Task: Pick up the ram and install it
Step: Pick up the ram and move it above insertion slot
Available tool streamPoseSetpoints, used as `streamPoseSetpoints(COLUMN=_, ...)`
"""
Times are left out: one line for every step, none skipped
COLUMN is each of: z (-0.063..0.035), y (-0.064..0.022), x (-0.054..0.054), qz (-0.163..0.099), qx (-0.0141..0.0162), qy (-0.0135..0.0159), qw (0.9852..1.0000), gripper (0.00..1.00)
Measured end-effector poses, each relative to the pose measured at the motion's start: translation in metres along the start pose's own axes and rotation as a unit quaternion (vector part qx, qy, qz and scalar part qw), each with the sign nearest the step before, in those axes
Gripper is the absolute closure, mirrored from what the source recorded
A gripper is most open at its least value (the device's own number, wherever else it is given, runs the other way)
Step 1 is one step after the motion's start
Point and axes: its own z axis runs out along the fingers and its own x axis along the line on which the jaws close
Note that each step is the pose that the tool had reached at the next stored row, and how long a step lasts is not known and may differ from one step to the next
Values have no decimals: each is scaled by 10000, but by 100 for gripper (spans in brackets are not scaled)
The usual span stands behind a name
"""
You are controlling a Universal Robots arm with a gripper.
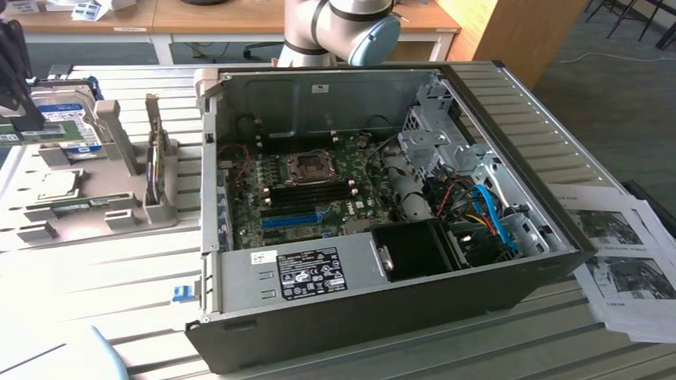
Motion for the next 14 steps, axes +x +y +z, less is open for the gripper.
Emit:
streamPoseSetpoints(z=-13, y=0, x=0, qz=0, qx=0, qy=0, qw=10000, gripper=89)
streamPoseSetpoints(z=-25, y=0, x=0, qz=0, qx=0, qy=0, qw=10000, gripper=89)
streamPoseSetpoints(z=-38, y=1, x=-1, qz=0, qx=0, qy=0, qw=10000, gripper=89)
streamPoseSetpoints(z=-49, y=1, x=-1, qz=0, qx=0, qy=0, qw=10000, gripper=89)
streamPoseSetpoints(z=-62, y=1, x=-1, qz=0, qx=0, qy=0, qw=10000, gripper=89)
streamPoseSetpoints(z=-74, y=1, x=-1, qz=0, qx=0, qy=0, qw=10000, gripper=89)
streamPoseSetpoints(z=-86, y=2, x=-2, qz=0, qx=0, qy=0, qw=10000, gripper=89)
streamPoseSetpoints(z=-98, y=2, x=-2, qz=0, qx=0, qy=0, qw=10000, gripper=89)
streamPoseSetpoints(z=-111, y=2, x=-2, qz=0, qx=0, qy=0, qw=10000, gripper=89)
streamPoseSetpoints(z=-123, y=3, x=-2, qz=0, qx=0, qy=0, qw=10000, gripper=89)
streamPoseSetpoints(z=-136, y=3, x=-3, qz=0, qx=0, qy=0, qw=10000, gripper=89)
streamPoseSetpoints(z=-150, y=3, x=-3, qz=0, qx=0, qy=0, qw=10000, gripper=89)
streamPoseSetpoints(z=-163, y=3, x=-3, qz=0, qx=0, qy=0, qw=10000, gripper=89)
streamPoseSetpoints(z=-176, y=4, x=-3, qz=0, qx=0, qy=0, qw=10000, gripper=89)
